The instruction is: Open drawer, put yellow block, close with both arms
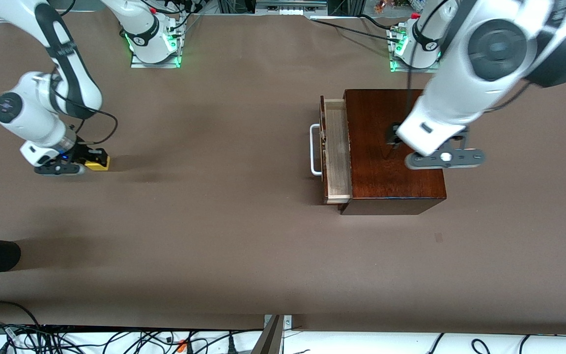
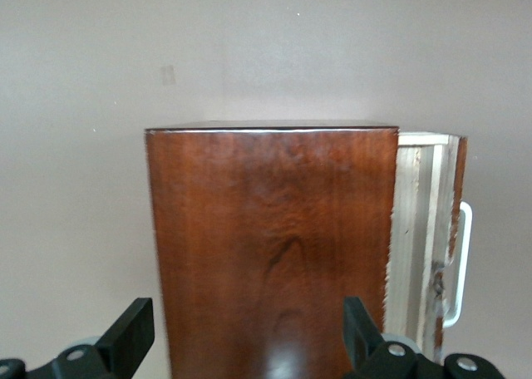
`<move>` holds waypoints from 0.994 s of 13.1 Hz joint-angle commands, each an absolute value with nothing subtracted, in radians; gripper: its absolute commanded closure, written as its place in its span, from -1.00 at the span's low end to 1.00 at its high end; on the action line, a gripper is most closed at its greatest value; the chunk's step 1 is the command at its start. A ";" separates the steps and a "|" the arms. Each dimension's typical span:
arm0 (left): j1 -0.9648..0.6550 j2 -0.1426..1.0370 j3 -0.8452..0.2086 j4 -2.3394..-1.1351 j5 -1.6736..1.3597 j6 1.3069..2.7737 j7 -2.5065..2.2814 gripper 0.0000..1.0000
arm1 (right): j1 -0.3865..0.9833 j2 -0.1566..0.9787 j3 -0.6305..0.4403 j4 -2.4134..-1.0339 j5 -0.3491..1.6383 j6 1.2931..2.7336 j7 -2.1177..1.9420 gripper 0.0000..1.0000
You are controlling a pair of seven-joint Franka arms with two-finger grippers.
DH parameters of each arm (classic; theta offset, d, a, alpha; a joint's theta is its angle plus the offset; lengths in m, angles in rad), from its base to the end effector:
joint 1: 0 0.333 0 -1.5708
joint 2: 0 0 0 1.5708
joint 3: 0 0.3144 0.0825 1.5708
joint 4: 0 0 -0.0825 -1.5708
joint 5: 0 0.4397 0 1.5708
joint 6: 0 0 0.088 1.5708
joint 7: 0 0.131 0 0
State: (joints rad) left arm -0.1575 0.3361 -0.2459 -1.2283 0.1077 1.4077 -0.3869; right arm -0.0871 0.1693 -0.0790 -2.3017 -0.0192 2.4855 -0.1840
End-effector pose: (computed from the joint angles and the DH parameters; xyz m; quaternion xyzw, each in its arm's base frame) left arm 0.6462 -0.2301 0.5501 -0.9972 -0.0002 0.0630 0.0404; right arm 0.5542 -0.0942 0.2064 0.9997 0.0171 0.0052 0.0137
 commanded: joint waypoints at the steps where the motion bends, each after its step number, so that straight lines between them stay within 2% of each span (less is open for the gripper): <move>1: -0.107 0.189 -0.132 -1.381 -0.009 1.426 -0.211 -1.00 | -0.091 -0.006 -0.054 -2.219 -0.021 2.201 -0.196 1.00; 4: -0.089 0.030 -0.014 -1.578 -0.017 1.590 -0.074 -1.00 | -0.087 -0.017 -0.022 -1.923 -0.017 1.781 -0.178 1.00; 6: -0.089 -0.018 -0.002 -1.620 -0.012 1.612 -0.048 -1.00 | -0.087 -0.018 0.027 -1.798 -0.018 1.637 -0.106 1.00; 9: -0.080 -0.005 -0.002 -1.591 -0.006 1.562 -0.041 -1.00 | -0.086 -0.017 0.153 -1.735 -0.015 1.569 0.114 1.00; 13: -0.060 -0.006 -0.005 -1.577 -0.005 1.549 -0.020 -1.00 | -0.040 0.050 0.400 -1.637 0.008 1.569 0.638 1.00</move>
